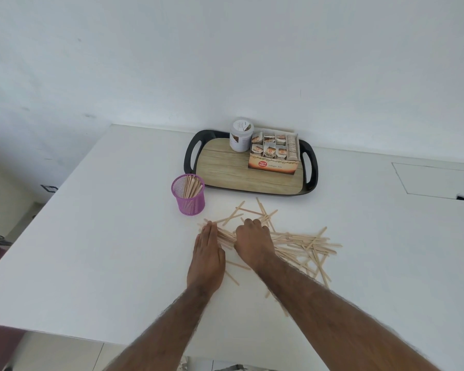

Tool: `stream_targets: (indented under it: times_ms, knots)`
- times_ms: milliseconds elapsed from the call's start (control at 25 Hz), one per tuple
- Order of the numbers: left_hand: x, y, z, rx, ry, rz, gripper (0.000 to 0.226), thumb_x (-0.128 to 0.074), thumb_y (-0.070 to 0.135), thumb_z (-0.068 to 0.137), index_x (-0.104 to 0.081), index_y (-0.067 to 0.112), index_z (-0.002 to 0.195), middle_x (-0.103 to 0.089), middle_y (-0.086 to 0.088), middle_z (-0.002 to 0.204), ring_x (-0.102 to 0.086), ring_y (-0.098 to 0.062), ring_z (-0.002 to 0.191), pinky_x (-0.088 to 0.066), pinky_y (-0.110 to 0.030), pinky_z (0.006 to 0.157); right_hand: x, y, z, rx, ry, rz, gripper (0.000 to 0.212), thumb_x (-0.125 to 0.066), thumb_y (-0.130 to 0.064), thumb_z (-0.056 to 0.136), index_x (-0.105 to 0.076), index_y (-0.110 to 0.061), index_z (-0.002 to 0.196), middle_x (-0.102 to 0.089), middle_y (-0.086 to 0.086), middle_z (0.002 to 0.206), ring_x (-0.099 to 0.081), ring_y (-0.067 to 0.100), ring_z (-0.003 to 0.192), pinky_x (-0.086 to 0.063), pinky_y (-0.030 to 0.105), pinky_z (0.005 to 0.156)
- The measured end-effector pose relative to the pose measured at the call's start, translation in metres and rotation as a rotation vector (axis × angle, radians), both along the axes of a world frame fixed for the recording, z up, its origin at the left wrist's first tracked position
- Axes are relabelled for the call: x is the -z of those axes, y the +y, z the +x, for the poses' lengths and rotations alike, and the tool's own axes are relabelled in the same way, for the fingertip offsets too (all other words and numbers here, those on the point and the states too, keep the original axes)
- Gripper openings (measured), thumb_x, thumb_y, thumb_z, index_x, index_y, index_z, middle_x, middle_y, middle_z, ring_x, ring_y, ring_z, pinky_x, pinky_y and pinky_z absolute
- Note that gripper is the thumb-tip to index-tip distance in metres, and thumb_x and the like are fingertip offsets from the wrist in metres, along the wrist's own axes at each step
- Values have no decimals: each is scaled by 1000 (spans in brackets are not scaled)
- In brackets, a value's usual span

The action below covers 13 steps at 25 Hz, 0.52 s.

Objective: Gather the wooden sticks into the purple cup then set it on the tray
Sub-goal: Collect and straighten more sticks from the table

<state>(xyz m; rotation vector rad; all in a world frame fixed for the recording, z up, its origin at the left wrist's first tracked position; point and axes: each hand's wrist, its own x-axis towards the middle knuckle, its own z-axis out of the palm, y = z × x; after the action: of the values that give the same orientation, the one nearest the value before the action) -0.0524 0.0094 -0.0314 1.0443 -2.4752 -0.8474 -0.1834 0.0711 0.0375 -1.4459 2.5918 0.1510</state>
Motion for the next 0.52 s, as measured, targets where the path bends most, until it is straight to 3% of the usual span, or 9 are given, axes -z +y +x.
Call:
stream_targets:
  times_ms: [280,520]
  knots:
    - [3,0,2,-37,36,75,63,-34,23,108,-6,30,163,-7,13,171,1,5,151,-4,-20,121,2,3,-4,-27,-35,-52,21,-55,-9,94,-67,-7,110,-62,11,113,-52,29,112,-48,42,89]
    - [-3,-5,2,-159,203,128,61,-30,29,106,-9,29,163,-9,11,171,-8,-4,156,-11,-27,122,-11,13,-26,-13,-195,-147,17,-55,-18,93,-69,-9,93,-67,10,98,-54,28,105,-50,41,84]
